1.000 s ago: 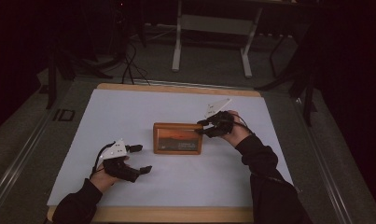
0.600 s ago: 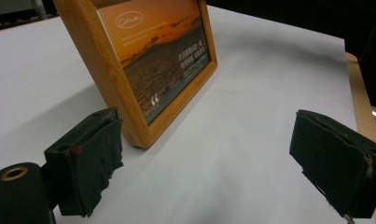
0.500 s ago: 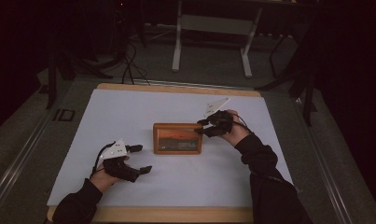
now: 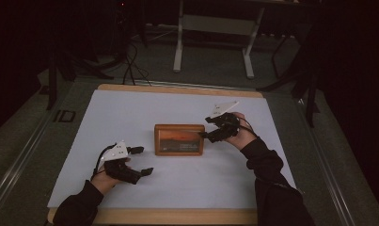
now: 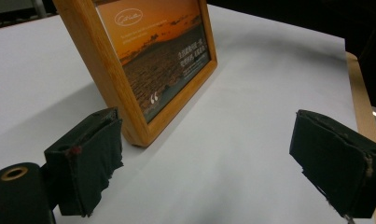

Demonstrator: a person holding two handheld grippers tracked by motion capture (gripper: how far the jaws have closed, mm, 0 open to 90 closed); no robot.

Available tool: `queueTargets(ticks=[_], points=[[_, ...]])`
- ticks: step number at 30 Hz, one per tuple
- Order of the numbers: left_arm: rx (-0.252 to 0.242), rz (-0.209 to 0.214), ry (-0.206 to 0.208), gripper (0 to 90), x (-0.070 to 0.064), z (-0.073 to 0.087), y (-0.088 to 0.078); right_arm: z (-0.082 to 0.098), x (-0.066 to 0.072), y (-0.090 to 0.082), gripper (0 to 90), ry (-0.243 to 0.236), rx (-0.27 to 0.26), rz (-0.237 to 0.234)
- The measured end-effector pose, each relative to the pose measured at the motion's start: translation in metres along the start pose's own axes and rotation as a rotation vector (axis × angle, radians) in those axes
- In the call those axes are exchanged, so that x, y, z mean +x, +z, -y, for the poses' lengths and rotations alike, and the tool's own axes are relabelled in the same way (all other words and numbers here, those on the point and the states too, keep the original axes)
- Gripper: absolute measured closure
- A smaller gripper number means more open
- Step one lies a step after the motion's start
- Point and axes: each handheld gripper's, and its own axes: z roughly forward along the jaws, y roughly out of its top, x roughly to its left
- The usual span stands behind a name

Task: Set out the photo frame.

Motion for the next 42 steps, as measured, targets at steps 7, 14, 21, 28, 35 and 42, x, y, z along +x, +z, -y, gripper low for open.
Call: queueTargets(ticks=[7, 14, 21, 28, 35, 42], points=[[0.002, 0.007, 0.000, 9.6, -0.001, 0.001, 0.001, 0.013, 0.004, -0.006, 13.8, 0.047, -0.036, 0.001], [0.000, 0.009, 0.000, 9.6, -0.002, 0.001, 0.000, 0.031, 0.012, -0.015, 13.8, 0.094, -0.076, 0.010], [-0.001, 0.008, 0.004, 9.6, -0.002, 0.001, 0.000, 0.051, 0.027, -0.018, 13.8, 0.120, -0.106, 0.027], [0.001, 0.005, 0.008, 9.6, -0.003, 0.001, -0.001, 0.071, 0.040, -0.019, 14.1, 0.134, -0.154, 0.009], [0.001, 0.006, 0.008, 9.6, -0.003, 0.001, -0.001, 0.093, 0.052, -0.024, 14.0, 0.179, -0.170, 0.006], [0.003, 0.005, 0.009, 9.6, -0.003, 0.001, -0.001, 0.113, 0.064, -0.029, 14.0, 0.200, -0.150, 0.006]])
